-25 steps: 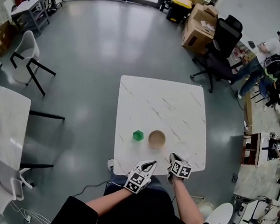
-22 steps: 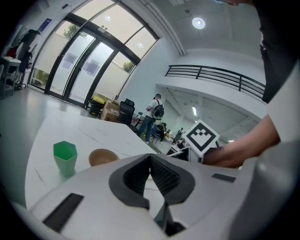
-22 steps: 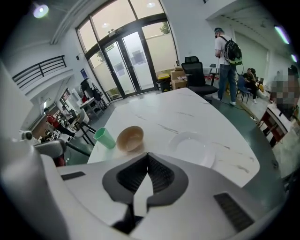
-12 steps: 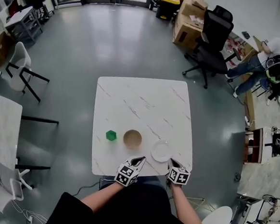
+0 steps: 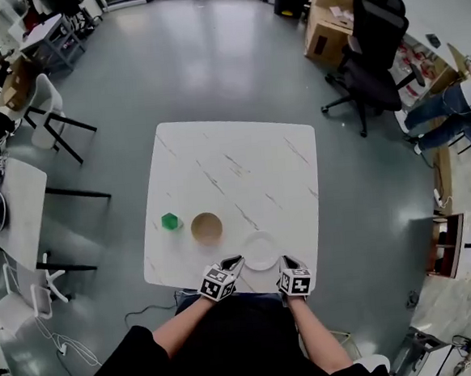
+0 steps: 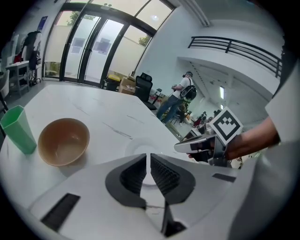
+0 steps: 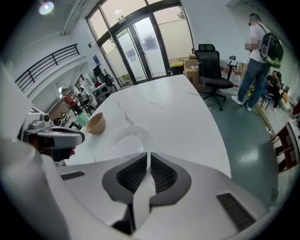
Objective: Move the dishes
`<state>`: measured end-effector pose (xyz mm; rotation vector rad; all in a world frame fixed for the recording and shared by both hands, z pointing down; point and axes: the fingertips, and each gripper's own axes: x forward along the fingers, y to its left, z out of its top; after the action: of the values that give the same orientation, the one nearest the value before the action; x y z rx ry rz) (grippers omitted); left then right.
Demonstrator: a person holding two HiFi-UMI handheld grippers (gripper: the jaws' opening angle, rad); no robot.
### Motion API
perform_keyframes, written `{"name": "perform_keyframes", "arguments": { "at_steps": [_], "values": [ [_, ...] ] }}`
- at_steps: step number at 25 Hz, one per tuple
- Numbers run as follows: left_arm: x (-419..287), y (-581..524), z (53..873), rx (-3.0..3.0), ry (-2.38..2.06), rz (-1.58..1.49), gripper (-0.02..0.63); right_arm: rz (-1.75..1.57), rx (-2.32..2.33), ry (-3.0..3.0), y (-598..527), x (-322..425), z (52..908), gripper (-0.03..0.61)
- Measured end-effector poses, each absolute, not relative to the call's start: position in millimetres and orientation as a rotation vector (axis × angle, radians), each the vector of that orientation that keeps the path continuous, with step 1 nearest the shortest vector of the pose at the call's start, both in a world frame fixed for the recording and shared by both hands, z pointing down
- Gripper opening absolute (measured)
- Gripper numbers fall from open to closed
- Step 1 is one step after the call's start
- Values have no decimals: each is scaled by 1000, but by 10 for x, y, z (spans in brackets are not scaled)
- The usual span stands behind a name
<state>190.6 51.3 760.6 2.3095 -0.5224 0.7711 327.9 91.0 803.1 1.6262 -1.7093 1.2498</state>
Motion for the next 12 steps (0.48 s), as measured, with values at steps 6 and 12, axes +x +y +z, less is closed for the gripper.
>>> {"name": "perform_keyframes", "arguments": {
  "at_steps": [6, 12],
  "values": [
    [1981, 417, 7914, 2173, -533, 837, 95, 1326, 1559, -1743, 778, 3256, 8177, 89],
    [2012, 340, 8148, 2140, -579, 893, 110, 1420, 1574, -1682, 791, 3374, 8298, 91]
  ]
}}
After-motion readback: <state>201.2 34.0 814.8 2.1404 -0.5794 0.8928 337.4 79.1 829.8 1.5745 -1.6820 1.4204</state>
